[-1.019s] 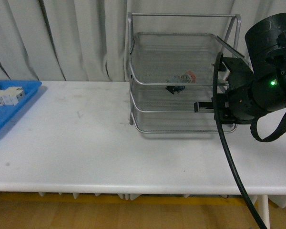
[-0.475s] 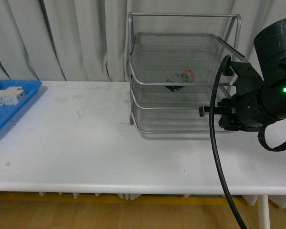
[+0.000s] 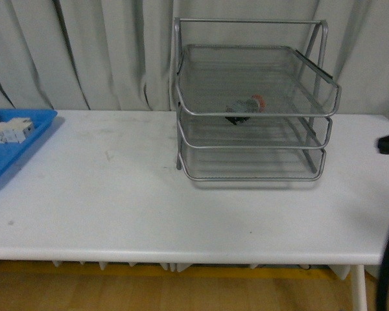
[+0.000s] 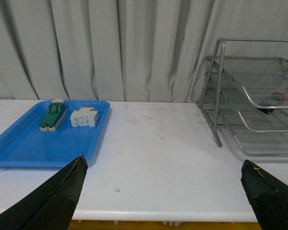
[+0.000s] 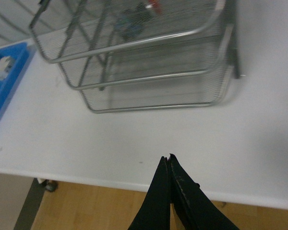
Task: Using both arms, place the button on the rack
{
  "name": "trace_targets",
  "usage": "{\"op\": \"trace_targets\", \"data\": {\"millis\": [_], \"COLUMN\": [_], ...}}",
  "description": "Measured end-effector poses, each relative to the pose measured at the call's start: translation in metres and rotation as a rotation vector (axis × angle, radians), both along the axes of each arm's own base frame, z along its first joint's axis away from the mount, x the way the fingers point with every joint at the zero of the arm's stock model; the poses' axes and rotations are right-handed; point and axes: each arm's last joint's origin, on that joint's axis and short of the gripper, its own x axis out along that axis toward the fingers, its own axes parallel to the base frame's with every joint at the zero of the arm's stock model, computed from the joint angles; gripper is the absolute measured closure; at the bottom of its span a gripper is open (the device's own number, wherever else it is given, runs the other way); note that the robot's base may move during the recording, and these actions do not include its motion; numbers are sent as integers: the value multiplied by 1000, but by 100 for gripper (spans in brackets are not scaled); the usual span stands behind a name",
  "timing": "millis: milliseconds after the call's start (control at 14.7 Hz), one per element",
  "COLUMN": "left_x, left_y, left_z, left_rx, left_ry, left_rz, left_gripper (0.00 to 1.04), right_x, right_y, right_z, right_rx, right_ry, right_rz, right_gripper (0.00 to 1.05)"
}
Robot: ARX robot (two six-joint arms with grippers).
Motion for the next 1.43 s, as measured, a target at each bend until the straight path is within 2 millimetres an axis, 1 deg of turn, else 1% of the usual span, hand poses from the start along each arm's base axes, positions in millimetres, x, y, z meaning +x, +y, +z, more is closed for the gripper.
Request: {"op": "trace_targets", "data": {"millis": [68,136,204,272,340,407,475,543,611,679,951,1358,1426], "left_x": [0,0,0,0,0,0,0,0,0,0,0,0,0], "left_y": [0,0,0,0,0,0,0,0,0,0,0,0,0], "left_z": [0,0,0,0,0,0,0,0,0,0,0,0,0], "left_rx": [0,0,0,0,0,0,0,0,0,0,0,0,0], "left_ry": [0,0,0,0,0,0,0,0,0,0,0,0,0], "left_rz": [0,0,0,0,0,0,0,0,0,0,0,0,0], "left_gripper": [7,7,7,7,7,7,7,7,7,7,7,7,7], "right_x": [-13,-21,-32,-43,-50,-65,-89,-107,-124,-133,-148,-160,-162], "right_y": [-37,-61,-76,-84,-81,-69,-48,-34,-21,-14,-16,-16,-16], "right_z": [3,12,26,39,46,42,34,31,24,16,3,-8,-13], "right_rx": [17,18,8,-3,-111,-197,-245,-263,-275,-275,-280,-278,-279], "right_ry": [-3,-37,-91,-141,-339,-450,-488,-509,-527,-543,-546,-561,-552], "right_rz": [-107,-172,-207,-226,-264,-279,-266,-268,-279,-257,-276,-278,-277], "right_gripper": [103,103,103,103,103,103,103,103,103,103,103,103,103]}}
